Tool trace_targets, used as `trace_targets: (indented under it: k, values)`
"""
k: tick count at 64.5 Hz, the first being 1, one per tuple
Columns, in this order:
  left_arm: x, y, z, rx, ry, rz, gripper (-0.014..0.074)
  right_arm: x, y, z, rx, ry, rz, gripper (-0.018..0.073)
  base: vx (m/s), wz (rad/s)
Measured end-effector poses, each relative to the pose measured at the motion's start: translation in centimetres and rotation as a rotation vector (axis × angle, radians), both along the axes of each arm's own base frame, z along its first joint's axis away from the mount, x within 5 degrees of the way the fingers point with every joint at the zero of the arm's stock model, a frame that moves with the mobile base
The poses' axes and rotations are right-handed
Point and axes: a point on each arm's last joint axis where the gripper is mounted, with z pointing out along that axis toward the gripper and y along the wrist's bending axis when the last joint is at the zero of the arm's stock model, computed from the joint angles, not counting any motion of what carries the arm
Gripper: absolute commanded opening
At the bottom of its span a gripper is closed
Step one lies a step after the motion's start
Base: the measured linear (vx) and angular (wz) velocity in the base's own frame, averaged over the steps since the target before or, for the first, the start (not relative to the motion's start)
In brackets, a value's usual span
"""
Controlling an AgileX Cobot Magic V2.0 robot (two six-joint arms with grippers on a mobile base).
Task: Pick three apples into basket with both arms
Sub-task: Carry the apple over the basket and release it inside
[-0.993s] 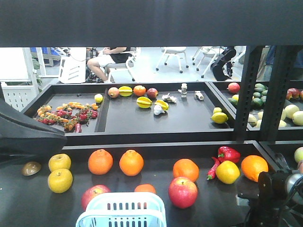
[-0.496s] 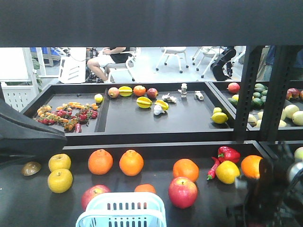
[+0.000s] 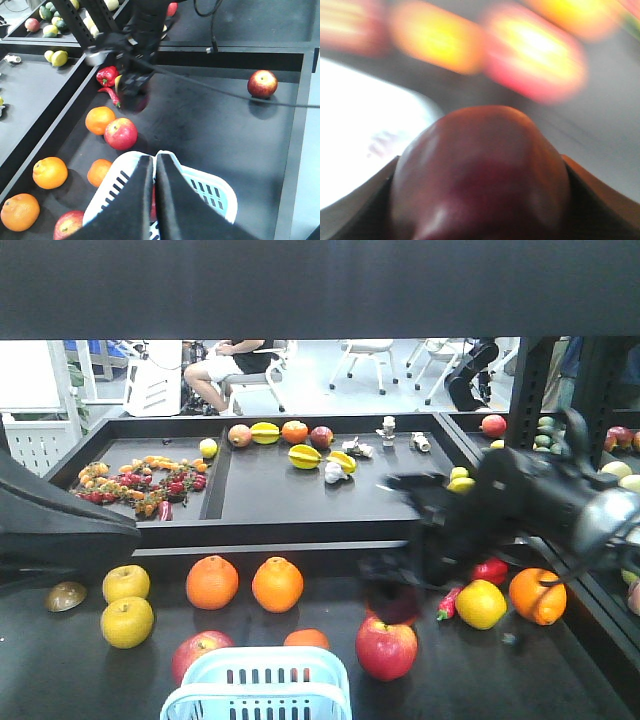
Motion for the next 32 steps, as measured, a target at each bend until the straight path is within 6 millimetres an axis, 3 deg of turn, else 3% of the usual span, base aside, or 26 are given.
trace_targets:
  k: [7, 15, 23, 32]
  values:
    - [0.0, 0.0, 0.0, 0.0, 0.0, 0.0, -0.0008, -1.2, 4.0, 1.7, 0.048, -0.041, 0.106, 0.0368, 0.0, 0.0]
    - [0.0, 0.0, 0.0, 0.0, 0.0, 0.0, -0.0008, -2.2, 7.6, 2.3, 0.075, -0.045, 0.195, 0.0368, 0.0, 0.0]
    - [0.0, 0.0, 0.0, 0.0, 0.0, 0.0, -0.0008, -2.9, 9.9, 1.2, 0.063, 0.0, 0.255, 0.0371, 0.0, 0.0]
    - [0.0, 0.0, 0.0, 0.0, 0.0, 0.0, -0.0008, -3.0, 10.7, 0.3, 0.054, 0.026, 0.272, 0.0432, 0.0, 0.0]
